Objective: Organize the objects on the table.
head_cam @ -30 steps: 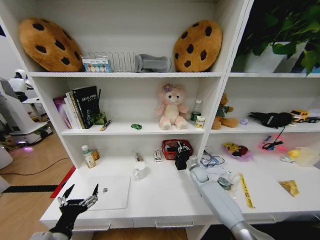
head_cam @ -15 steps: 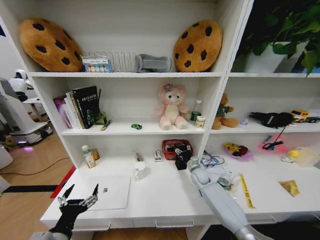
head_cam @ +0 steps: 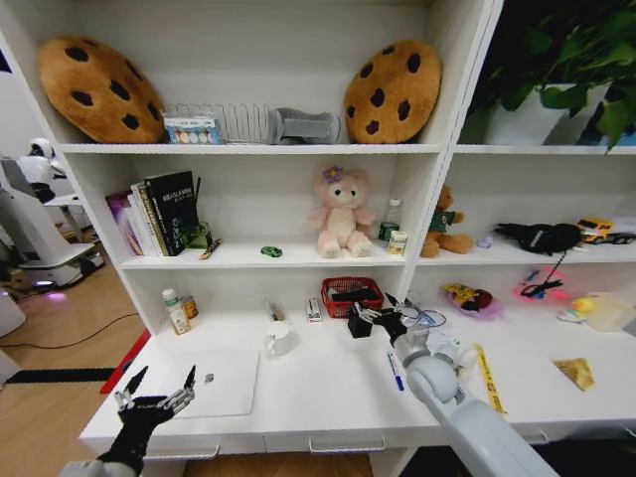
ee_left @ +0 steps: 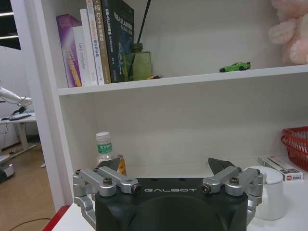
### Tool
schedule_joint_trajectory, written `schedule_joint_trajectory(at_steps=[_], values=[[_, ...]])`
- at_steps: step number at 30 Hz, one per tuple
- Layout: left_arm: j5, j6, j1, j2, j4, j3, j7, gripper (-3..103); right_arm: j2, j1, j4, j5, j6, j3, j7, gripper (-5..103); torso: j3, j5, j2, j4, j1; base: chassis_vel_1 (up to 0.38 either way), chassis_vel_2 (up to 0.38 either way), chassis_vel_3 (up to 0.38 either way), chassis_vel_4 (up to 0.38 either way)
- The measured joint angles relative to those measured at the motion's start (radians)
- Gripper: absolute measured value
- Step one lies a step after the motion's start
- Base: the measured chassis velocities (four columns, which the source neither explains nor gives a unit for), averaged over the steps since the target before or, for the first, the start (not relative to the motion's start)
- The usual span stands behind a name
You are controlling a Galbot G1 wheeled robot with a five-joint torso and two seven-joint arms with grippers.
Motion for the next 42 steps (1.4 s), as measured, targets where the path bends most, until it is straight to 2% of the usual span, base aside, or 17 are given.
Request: schedule_joint_trajectory(at_steps=[5, 9, 19, 22, 27, 33, 42], values=[[0.0, 0.0, 0.0, 0.0, 0.0, 0.0, 0.0, 100, 0.03, -0.128, 0.033, 0.019, -0.045, 0.049, 0.024, 100, 0.0, 0.0001, 0.0, -0.0001, 0.0, 0.0, 0.0, 0.0, 0.0], [0.0, 0.0, 0.0, 0.0, 0.0, 0.0, 0.0, 100, 0.036, -0.141, 0.018, 0.038, -0.061, 0.058, 0.037, 100, 0.0, 0.0001, 0.0, 0.0001, 0.0, 0.0, 0.0, 0.0, 0.0], [0.0, 0.0, 0.0, 0.0, 0.0, 0.0, 0.0, 100, 0.028, -0.132, -0.016, 0.1, -0.098, 0.055, 0.057, 100, 0.0, 0.0, 0.0, 0.0002, 0.0, 0.0, 0.0, 0.0, 0.0], [0.0, 0.0, 0.0, 0.0, 0.0, 0.0, 0.0, 100, 0.023, -0.116, -0.048, 0.144, -0.132, 0.046, 0.06, 100, 0.0, 0.0001, 0.0, 0.0002, 0.0, 0.0, 0.0, 0.0, 0.0], [0.0, 0.0, 0.0, 0.0, 0.0, 0.0, 0.0, 100, 0.018, -0.069, -0.117, 0.235, -0.188, 0.015, 0.109, 100, 0.0, 0.0001, 0.0, 0.0001, 0.0, 0.0, 0.0, 0.0, 0.0], [0.0, 0.0, 0.0, 0.0, 0.0, 0.0, 0.0, 100, 0.019, -0.054, -0.142, 0.282, -0.196, 0.003, 0.132, 100, 0.0, 0.0001, 0.0, 0.0, 0.0, 0.0, 0.0, 0.0, 0.0], [0.0, 0.0, 0.0, 0.0, 0.0, 0.0, 0.0, 100, 0.013, -0.022, -0.189, 0.294, -0.196, -0.004, 0.122, 100, 0.0, 0.0001, 0.0, 0.0002, 0.0, 0.0, 0.0, 0.0, 0.0]])
